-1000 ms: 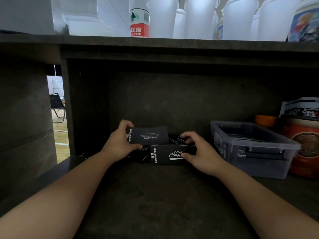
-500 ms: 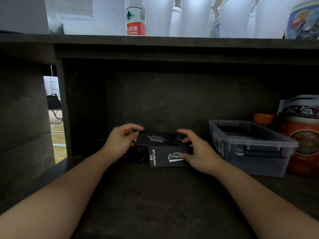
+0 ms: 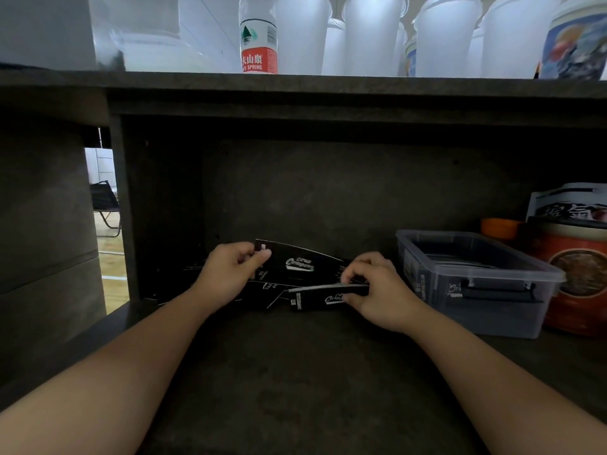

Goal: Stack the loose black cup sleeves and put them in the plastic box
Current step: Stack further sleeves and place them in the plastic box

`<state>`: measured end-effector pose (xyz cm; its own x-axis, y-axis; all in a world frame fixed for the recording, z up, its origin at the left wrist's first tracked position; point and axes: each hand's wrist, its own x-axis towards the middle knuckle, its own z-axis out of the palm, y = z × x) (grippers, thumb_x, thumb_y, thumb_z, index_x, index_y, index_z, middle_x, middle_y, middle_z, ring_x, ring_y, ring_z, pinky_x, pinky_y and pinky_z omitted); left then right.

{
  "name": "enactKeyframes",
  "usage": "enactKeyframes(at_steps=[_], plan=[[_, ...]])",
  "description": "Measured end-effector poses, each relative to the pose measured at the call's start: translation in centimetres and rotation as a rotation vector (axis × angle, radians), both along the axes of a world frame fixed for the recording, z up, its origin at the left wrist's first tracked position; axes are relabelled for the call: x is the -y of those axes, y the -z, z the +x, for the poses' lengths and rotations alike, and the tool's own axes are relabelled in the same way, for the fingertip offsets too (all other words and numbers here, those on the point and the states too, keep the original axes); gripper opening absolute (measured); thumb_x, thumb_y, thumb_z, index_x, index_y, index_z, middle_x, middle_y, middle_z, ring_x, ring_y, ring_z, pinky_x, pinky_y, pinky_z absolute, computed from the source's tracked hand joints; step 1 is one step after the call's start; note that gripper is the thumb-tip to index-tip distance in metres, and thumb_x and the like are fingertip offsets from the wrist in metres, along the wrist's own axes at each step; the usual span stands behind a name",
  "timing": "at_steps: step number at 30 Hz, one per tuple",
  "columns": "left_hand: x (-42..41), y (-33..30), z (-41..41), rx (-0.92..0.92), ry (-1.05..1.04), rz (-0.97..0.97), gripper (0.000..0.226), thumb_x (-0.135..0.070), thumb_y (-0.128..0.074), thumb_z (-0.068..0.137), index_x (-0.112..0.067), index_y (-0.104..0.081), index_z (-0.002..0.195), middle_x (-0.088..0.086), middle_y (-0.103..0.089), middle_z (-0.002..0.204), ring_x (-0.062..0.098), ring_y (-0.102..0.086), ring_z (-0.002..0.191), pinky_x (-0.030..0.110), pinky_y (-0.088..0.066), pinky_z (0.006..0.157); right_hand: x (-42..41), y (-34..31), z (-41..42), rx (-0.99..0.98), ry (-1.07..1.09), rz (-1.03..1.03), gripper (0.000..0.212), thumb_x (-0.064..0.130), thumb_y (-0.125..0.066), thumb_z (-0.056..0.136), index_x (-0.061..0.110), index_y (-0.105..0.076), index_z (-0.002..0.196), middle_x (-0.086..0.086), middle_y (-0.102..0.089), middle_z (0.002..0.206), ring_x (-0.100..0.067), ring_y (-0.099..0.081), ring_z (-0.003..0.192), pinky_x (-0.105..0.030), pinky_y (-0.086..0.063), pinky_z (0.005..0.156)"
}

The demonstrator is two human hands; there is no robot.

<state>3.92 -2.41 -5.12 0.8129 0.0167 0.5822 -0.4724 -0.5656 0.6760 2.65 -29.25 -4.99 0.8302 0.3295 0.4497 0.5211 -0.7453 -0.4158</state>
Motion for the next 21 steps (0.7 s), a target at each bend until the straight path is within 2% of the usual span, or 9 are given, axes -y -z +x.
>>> enactKeyframes(at_steps=[3, 7, 10, 11, 13, 15, 16, 18, 21], plan=[[0.5, 0.2, 0.0, -0.067, 0.103, 0.224, 0.046, -0.035, -0.045, 0.1, -0.017, -0.058, 0.06, -0.008, -0.054, 0.053, 0.003, -0.051, 0.053, 0.027, -0.042, 0.064, -0.2, 0.0, 0.0, -0.026, 0.015, 0.053, 0.029, 0.021, -0.071, 0.086, 0.029, -0.047, 0.1, 0.01, -0.042, 0.118, -0.007, -0.043, 0.111, -0.023, -0.036, 0.094], [1.6, 0.5, -0.1, -0.097, 0.155, 0.231, 0.049, -0.037, -0.037, 0.103, -0.018, -0.057, 0.063, -0.007, -0.054, 0.059, 0.004, -0.05, 0.059, 0.031, -0.042, 0.069, -0.2, -0.1, 0.0, -0.063, -0.016, 0.124, 0.038, 0.018, -0.067, 0.089, 0.034, -0.041, 0.111, 0.01, -0.058, 0.103, -0.004, -0.056, 0.096, -0.025, -0.047, 0.087], [1.0, 0.5, 0.5, 0.095, -0.051, 0.34, 0.021, -0.025, -0.048, 0.099, -0.03, -0.065, 0.11, -0.01, -0.066, 0.1, 0.003, -0.055, 0.094, 0.032, -0.045, 0.089, 0.0, -0.3, 0.0, -0.024, -0.007, 0.133, 0.026, 0.017, -0.063, 0.092, 0.039, -0.056, 0.105, 0.014, -0.062, 0.095, -0.001, -0.058, 0.091, -0.013, -0.042, 0.076], [0.6, 0.6, 0.8, 0.091, -0.141, 0.434, 0.033, -0.026, -0.051, 0.097, -0.031, -0.056, 0.129, -0.006, -0.062, 0.122, 0.01, -0.05, 0.111, 0.035, -0.041, 0.1, 0.1, -0.4, 0.0, -0.007, -0.006, 0.138, 0.025, 0.017, -0.062, 0.092, 0.04, -0.058, 0.102, 0.015, -0.063, 0.095, 0.0, -0.058, 0.091, -0.011, -0.04, 0.073], [-0.2, 1.0, 1.1, -0.123, -0.255, 0.618, 0.059, -0.044, -0.049, 0.096, -0.037, -0.026, 0.15, -0.005, -0.025, 0.158, 0.022, -0.026, 0.138, 0.039, -0.025, 0.113, 0.5, -0.6, 0.0, -0.022, -0.012, 0.111, 0.025, 0.019, -0.062, 0.093, 0.041, -0.059, 0.104, 0.015, -0.063, 0.101, 0.001, -0.057, 0.094, -0.009, -0.039, 0.073], [-0.4, 1.4, 1.0, -0.376, -0.262, 0.752, 0.066, -0.063, -0.038, 0.094, -0.044, -0.013, 0.151, -0.008, 0.009, 0.162, 0.025, -0.003, 0.147, 0.044, -0.011, 0.116, 0.7, -0.6, -0.2, -0.063, -0.015, 0.021, 0.028, 0.02, -0.064, 0.091, 0.037, -0.06, 0.114, 0.014, -0.061, 0.109, 0.002, -0.055, 0.098, -0.006, -0.037, 0.073], [-0.4, 1.7, 1.0, -0.442, -0.244, 0.78, 0.066, -0.067, -0.034, 0.092, -0.046, -0.013, 0.151, -0.006, 0.015, 0.161, 0.025, 0.004, 0.147, 0.045, -0.008, 0.116, 0.8, -0.5, -0.2, -0.072, -0.012, -0.03, 0.031, 0.02, -0.065, 0.091, 0.034, -0.06, 0.118, 0.013, -0.061, 0.111, 0.001, -0.053, 0.098, -0.004, -0.035, 0.072], [-0.3, 1.7, 1.0, -0.427, -0.213, 0.762, 0.067, -0.071, -0.037, 0.089, -0.044, -0.022, 0.149, -0.002, 0.006, 0.163, 0.024, 0.005, 0.147, 0.045, -0.006, 0.116, 0.8, -0.5, -0.2, -0.076, -0.008, -0.07, 0.035, 0.019, -0.065, 0.09, 0.031, -0.058, 0.122, 0.013, -0.06, 0.11, 0.003, -0.053, 0.092, 0.0, -0.033, 0.069], [-0.1, 1.6, 0.9, -0.305, -0.207, 0.674, 0.06, -0.07, -0.052, 0.083, -0.045, -0.042, 0.136, 0.001, -0.031, 0.149, 0.023, -0.017, 0.139, 0.036, -0.014, 0.112, 0.8, -0.5, -0.2, -0.095, -0.016, -0.019, 0.029, 0.018, -0.065, 0.09, 0.032, -0.06, 0.116, 0.014, -0.06, 0.107, 0.006, -0.054, 0.087, -0.005, -0.036, 0.071]])
